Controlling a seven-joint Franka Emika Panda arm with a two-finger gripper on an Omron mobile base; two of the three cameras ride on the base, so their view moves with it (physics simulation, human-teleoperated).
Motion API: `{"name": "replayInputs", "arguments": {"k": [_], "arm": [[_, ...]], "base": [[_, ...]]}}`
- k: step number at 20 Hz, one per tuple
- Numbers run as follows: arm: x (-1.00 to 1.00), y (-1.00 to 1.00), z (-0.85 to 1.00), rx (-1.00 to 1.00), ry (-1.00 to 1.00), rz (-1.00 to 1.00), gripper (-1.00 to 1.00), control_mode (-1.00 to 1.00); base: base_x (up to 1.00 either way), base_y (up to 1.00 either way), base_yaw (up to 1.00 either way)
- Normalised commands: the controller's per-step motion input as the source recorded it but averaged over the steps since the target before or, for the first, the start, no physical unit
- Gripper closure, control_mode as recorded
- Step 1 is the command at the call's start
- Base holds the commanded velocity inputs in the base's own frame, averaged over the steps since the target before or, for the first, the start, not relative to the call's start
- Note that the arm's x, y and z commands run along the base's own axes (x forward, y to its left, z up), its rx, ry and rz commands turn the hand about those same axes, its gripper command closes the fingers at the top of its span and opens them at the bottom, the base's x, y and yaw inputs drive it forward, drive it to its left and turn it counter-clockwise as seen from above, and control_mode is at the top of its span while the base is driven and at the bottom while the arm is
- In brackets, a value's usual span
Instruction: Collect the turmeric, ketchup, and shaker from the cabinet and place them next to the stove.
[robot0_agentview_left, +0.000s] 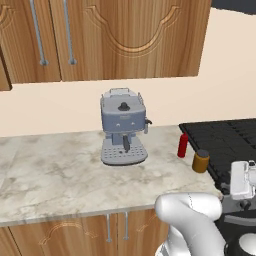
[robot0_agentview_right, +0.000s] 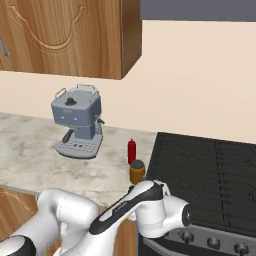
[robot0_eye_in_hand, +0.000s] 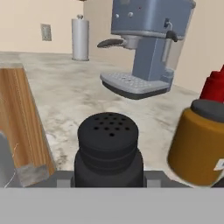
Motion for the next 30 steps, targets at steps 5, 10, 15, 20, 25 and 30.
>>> {"name": "replayInputs", "arguments": {"k": [5, 10, 15, 20, 25, 30], "arm": [[0.54, 0.00, -0.40, -0.01, 0.10, 0.13, 1.00, -1.00], [0.52, 0.00, -0.40, 0.00, 0.07, 0.13, 1.00, -1.00], [0.45, -0.08, -0.33, 0.02, 0.00, 0.12, 1.00, -1.00], [0.18, -0.04, -0.38, 0.01, 0.00, 0.09, 1.00, -1.00], [-0.08, -0.01, -0.21, 0.00, -0.02, 0.02, -1.00, -1.00], [-0.05, 0.00, 0.01, 0.00, 0.00, 0.00, -1.00, -1.00]], "base": [[0.00, 0.00, 0.00], [0.00, 0.00, 0.00], [0.00, 0.00, 0.00], [0.00, 0.00, 0.00], [0.00, 0.00, 0.00], [0.00, 0.00, 0.00]]}}
